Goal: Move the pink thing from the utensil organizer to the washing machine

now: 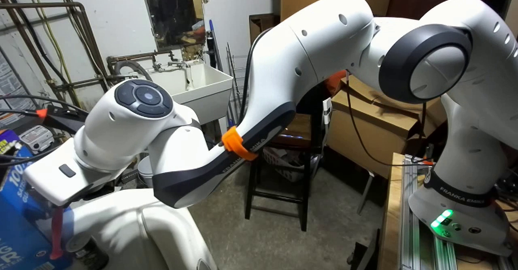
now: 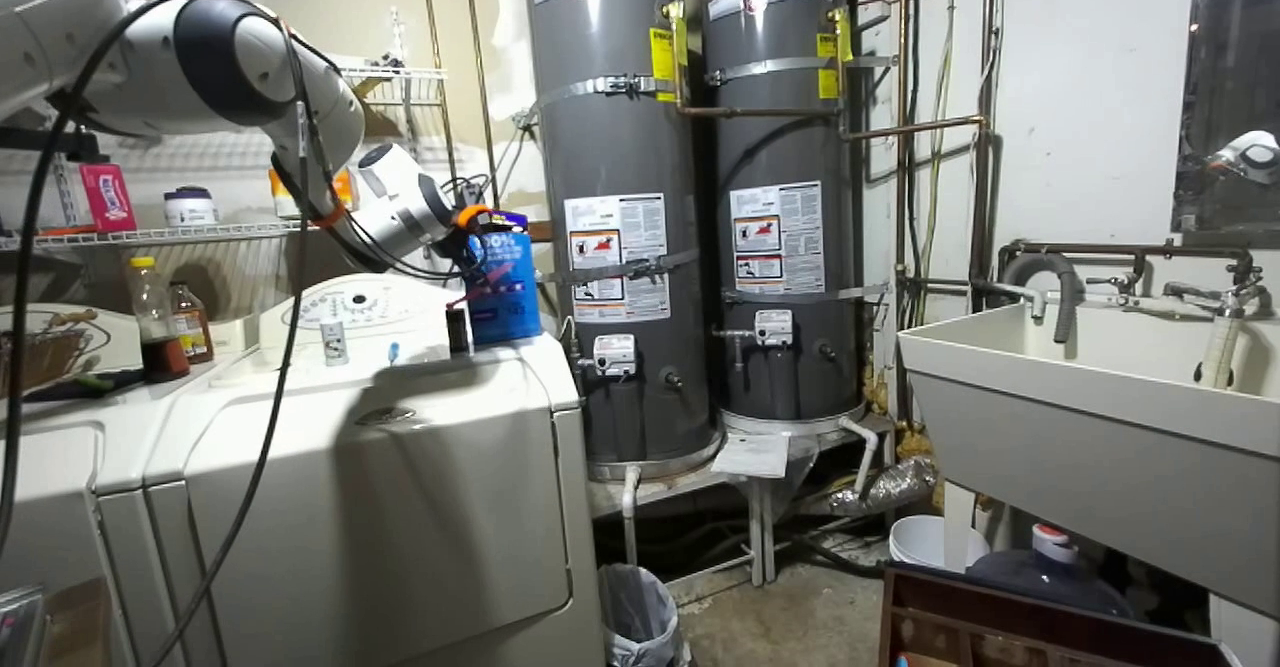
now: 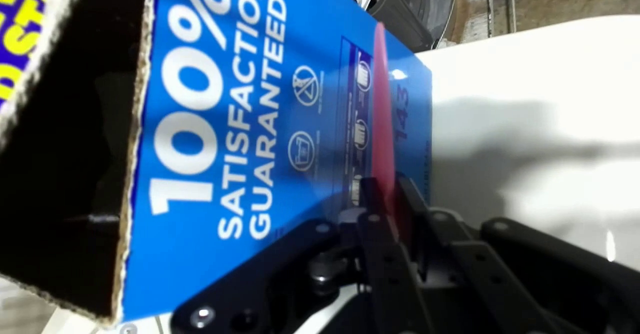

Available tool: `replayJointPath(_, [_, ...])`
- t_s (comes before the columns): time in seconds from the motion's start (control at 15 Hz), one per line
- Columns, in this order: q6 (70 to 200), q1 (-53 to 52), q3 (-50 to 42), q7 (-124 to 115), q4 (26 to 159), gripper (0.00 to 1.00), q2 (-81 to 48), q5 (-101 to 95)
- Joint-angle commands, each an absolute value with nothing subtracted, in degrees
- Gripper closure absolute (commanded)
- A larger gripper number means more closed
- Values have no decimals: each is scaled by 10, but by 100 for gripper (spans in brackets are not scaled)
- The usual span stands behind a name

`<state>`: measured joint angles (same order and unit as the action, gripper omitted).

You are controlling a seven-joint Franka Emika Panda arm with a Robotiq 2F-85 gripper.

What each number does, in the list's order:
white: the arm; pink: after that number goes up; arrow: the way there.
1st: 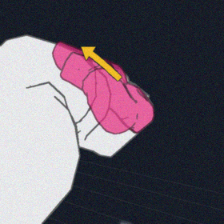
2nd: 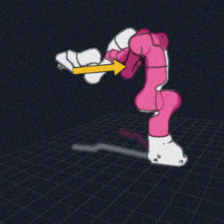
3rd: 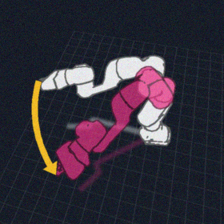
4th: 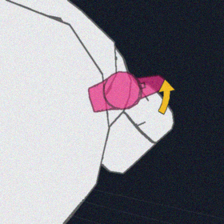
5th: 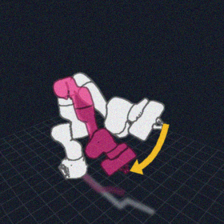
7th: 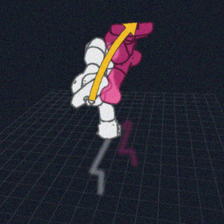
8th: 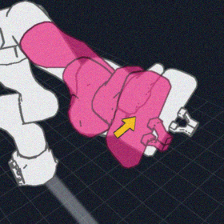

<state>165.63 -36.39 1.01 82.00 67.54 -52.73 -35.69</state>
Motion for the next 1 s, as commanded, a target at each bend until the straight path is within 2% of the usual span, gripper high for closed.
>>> replayJointPath(0.0, [1722, -370, -25, 764, 703, 97, -519, -367])
replayJointPath(0.2, [1794, -351, -25, 752, 704, 97, -537, -354])
replayJointPath(0.4, [1836, -306, 26, 776, 705, 97, -558, -343])
replayJointPath(0.73, [1819, -223, 153, 816, 700, 97, -591, -355])
replayJointPath(0.87, [1764, -194, 204, 854, 705, 97, -596, -361])
replayJointPath(0.93, [1798, -222, 157, 820, 701, 89, -592, -350])
